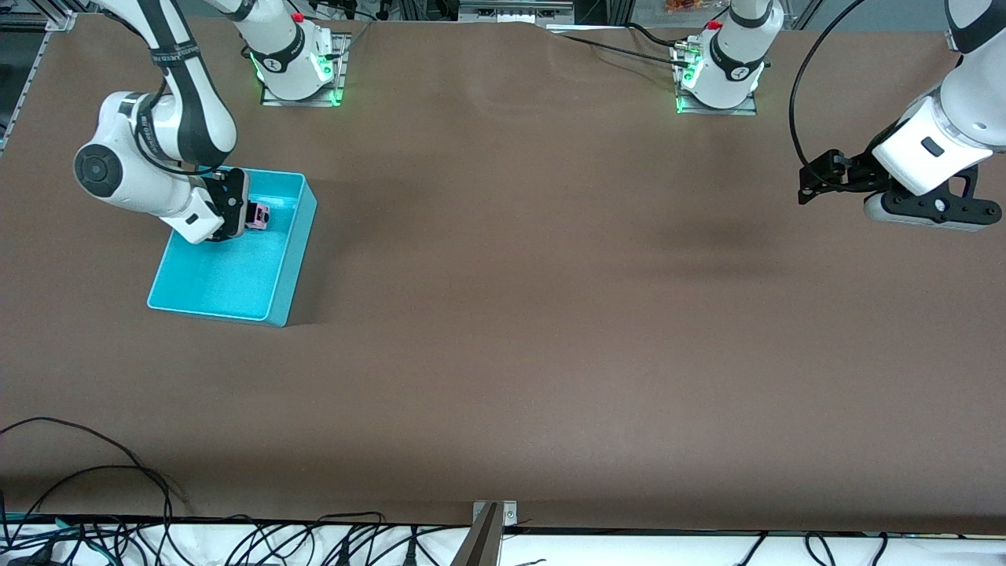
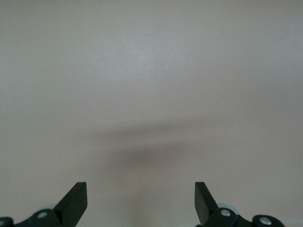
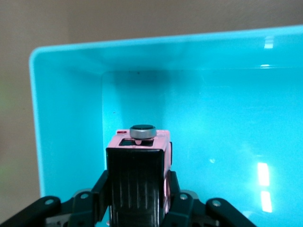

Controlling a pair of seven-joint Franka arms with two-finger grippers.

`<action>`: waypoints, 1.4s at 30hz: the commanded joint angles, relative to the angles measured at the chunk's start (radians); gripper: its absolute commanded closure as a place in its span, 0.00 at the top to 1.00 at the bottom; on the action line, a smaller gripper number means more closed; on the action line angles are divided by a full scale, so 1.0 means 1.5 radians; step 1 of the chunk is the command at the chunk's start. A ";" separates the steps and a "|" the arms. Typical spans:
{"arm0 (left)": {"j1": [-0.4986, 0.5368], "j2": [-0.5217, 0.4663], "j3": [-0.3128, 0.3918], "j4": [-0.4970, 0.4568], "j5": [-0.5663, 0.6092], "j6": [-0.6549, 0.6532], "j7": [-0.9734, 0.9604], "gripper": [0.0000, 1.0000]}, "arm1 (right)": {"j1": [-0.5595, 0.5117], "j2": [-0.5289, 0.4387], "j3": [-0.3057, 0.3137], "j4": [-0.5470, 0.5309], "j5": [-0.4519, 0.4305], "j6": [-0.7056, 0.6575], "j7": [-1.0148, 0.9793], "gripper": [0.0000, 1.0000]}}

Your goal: Wind and store pink jeep toy

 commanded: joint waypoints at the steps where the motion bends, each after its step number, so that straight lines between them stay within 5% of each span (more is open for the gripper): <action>1: -0.005 0.011 0.001 0.024 -0.005 -0.017 -0.008 1.00 | 0.005 0.002 -0.007 -0.021 0.013 0.043 -0.020 0.22; 7: 0.000 0.011 0.001 0.024 -0.006 -0.017 -0.008 1.00 | 0.006 0.015 -0.007 -0.020 0.015 0.060 -0.019 0.52; 9: 0.000 0.011 0.001 0.024 -0.007 -0.018 -0.008 1.00 | 0.005 0.014 -0.006 -0.019 0.016 0.060 -0.018 0.81; 11: 0.001 0.010 0.001 0.024 -0.007 -0.024 -0.008 1.00 | 0.006 0.014 -0.006 -0.018 0.029 0.059 -0.019 1.00; 25: 0.003 0.011 0.002 0.024 -0.007 -0.034 -0.007 1.00 | 0.011 -0.030 0.002 0.038 0.050 0.035 -0.011 1.00; 34: 0.003 0.010 0.002 0.025 -0.007 -0.035 -0.007 1.00 | 0.014 -0.026 0.002 0.248 0.068 -0.180 0.135 1.00; 42: 0.003 0.010 0.002 0.024 -0.007 -0.035 -0.007 1.00 | 0.034 -0.026 0.004 0.402 0.063 -0.269 0.436 1.00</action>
